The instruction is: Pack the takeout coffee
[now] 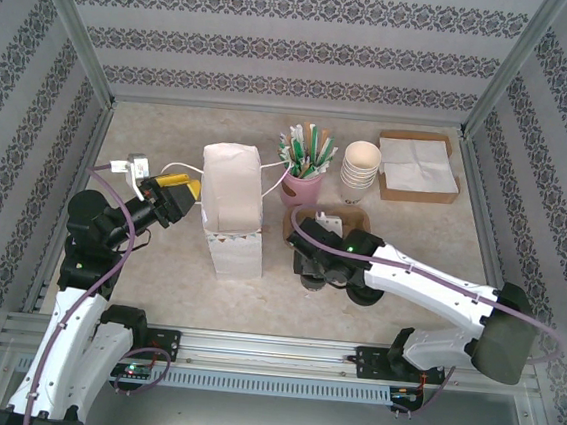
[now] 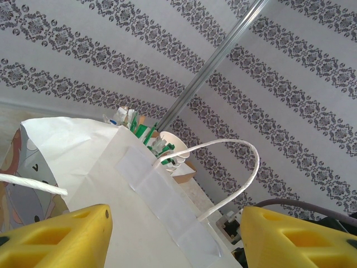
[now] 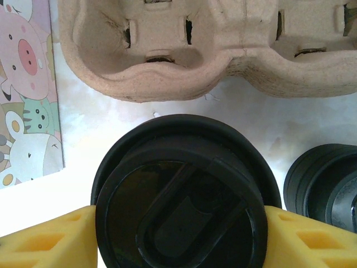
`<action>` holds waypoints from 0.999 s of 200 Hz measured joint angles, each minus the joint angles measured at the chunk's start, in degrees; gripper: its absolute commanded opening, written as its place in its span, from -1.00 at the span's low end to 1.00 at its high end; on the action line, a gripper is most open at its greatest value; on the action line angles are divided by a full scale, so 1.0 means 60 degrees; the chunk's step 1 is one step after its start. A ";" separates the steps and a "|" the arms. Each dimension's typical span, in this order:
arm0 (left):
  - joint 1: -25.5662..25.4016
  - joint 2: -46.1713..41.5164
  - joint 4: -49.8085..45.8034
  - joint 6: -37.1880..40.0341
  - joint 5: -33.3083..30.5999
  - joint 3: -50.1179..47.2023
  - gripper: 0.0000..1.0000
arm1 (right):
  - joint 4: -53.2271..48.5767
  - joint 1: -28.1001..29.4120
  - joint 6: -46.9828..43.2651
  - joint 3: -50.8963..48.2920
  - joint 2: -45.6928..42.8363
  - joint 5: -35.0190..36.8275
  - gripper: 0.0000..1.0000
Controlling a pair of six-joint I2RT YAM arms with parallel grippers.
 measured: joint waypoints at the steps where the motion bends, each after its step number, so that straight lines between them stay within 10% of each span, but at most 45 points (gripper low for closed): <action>1: 0.0000 0.0000 0.0000 0.0000 0.0000 0.0000 0.25 | 0.0007 0.0000 0.0004 -0.0015 -0.0015 0.0000 0.32; 200: 0.0000 -0.0004 0.0004 -0.0004 0.0000 0.0000 0.25 | 0.0259 -0.0681 0.0138 -0.0306 -0.0539 -0.0994 0.38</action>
